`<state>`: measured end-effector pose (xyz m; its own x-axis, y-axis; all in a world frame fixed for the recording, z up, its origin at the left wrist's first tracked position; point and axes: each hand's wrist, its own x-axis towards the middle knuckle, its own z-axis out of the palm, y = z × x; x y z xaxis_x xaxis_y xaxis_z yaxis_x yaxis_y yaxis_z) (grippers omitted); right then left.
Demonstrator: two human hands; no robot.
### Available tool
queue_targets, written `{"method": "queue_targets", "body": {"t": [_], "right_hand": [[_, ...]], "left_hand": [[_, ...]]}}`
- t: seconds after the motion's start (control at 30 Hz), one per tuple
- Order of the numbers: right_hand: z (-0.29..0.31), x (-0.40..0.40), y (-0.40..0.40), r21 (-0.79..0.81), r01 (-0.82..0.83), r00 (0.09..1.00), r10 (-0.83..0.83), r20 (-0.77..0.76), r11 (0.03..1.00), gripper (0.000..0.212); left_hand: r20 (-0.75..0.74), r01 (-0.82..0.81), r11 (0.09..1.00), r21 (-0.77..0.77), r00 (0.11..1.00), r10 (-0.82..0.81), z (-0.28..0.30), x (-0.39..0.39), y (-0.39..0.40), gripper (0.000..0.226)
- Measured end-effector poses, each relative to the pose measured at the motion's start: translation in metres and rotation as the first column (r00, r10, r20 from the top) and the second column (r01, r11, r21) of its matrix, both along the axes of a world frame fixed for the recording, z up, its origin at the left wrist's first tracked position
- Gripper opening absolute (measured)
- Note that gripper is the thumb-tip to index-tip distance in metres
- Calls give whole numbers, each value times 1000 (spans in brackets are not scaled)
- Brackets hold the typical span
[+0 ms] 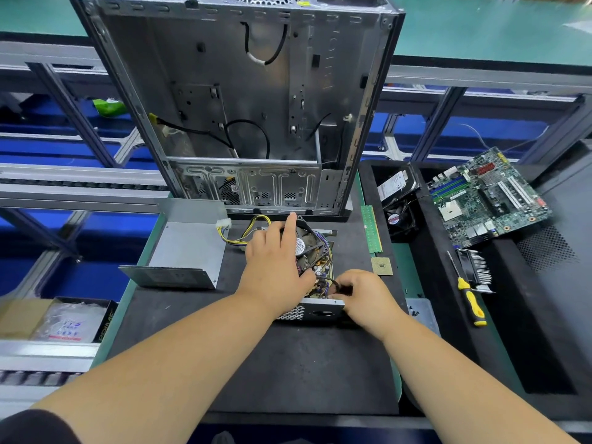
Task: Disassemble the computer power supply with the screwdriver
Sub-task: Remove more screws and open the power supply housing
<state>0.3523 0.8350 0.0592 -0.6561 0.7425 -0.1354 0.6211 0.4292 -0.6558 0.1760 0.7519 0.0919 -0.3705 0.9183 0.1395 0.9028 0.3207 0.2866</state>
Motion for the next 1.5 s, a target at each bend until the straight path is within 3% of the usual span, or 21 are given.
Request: {"method": "queue_targets", "body": {"t": [0.17,0.47,0.73,1.1,1.27,1.4,1.5], "right_hand": [[6,1,6,-37,-33,999,33,2,999,30],[2,1,4,-3,-46,999,46,12,999,11],[3,-1,5,3,-90,996,90,11,996,26],[37,7,24,23,89,987,-85,-134,996,27],[62,8,34,-50,44,966,-55,-253,998,24],[74,-2,37,-147,22,926,-75,-370,989,17],[84,-18,37,-203,-11,881,-87,-465,979,25]], "left_hand": [[-3,2,1000,5,1000,-2,0,1,0,96],[-8,-3,1000,5,1000,3,-2,1,1,97],[10,-13,1000,7,1000,13,-4,0,2,98],[61,-8,999,31,998,6,-1,0,3,98],[250,-80,989,126,967,46,4,-4,-3,98],[462,-233,951,204,879,116,18,-11,-10,100],[501,-302,923,239,852,149,32,-19,-18,101]]}}
